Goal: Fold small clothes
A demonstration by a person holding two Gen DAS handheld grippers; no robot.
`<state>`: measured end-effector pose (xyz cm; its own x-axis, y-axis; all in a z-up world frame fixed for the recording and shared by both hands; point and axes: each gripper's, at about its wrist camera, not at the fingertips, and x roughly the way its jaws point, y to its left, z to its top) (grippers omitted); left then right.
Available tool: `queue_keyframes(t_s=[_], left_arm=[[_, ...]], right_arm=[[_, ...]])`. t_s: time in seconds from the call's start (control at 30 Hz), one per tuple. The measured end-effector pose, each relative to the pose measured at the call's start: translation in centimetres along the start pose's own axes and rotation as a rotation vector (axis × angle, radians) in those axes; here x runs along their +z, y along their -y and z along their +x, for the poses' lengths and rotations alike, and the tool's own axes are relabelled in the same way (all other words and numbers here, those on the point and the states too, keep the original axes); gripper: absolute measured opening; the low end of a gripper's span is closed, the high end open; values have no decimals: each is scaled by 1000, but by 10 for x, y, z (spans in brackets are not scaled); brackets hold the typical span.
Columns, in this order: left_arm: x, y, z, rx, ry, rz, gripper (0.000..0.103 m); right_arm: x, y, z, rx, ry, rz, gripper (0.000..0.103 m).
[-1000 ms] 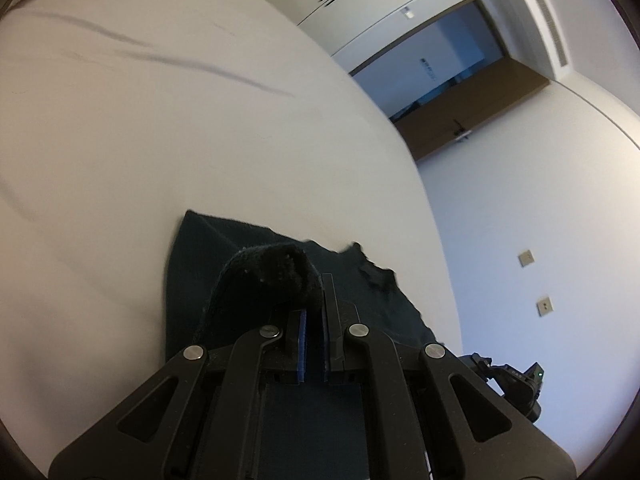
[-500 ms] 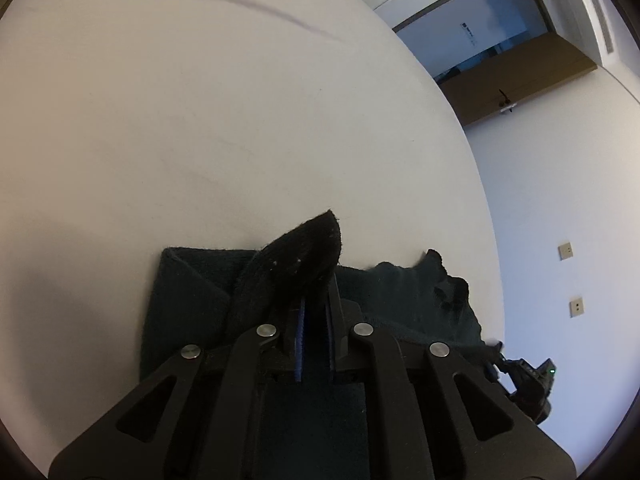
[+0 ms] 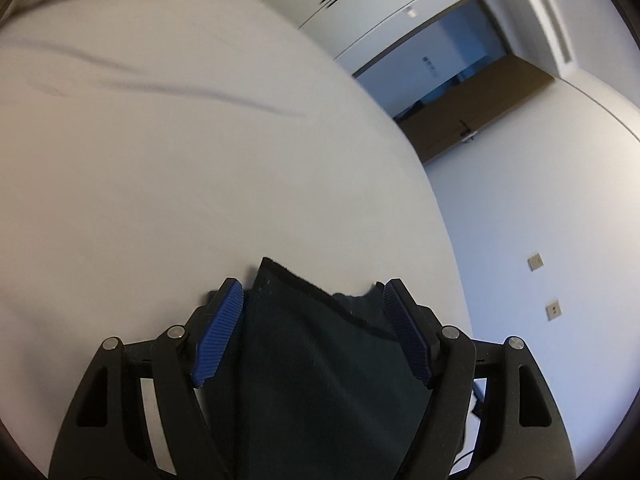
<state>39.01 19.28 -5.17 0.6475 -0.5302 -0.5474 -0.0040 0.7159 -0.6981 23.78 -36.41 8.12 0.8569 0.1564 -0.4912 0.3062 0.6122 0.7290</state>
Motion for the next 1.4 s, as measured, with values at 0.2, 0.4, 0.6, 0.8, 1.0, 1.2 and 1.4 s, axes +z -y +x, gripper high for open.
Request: queue_keyframes(t_s=[0.2, 0.4, 0.6, 0.8, 1.0, 1.2, 1.4], left_arm=[[-37, 13, -24, 46, 38, 76, 72], [-84, 49, 4, 129, -72, 311, 72], [-119, 30, 39, 284, -141, 413, 70], [-135, 36, 32, 340, -149, 516, 70], [-148, 30, 38, 409, -131, 567, 70], [-152, 21, 38, 409, -138, 551, 69], [-152, 19, 36, 410, -128, 509, 69]], right_arm=[[-43, -36, 0, 45, -106, -208, 85], [-60, -14, 22, 1, -177, -181, 84], [-45, 19, 5, 0, -161, -139, 62], [-15, 41, -50, 21, 4, -43, 70], [-47, 13, -44, 189, -124, -147, 70], [-63, 44, -11, 130, -176, -107, 60], [-50, 77, -30, 150, -131, -79, 28]])
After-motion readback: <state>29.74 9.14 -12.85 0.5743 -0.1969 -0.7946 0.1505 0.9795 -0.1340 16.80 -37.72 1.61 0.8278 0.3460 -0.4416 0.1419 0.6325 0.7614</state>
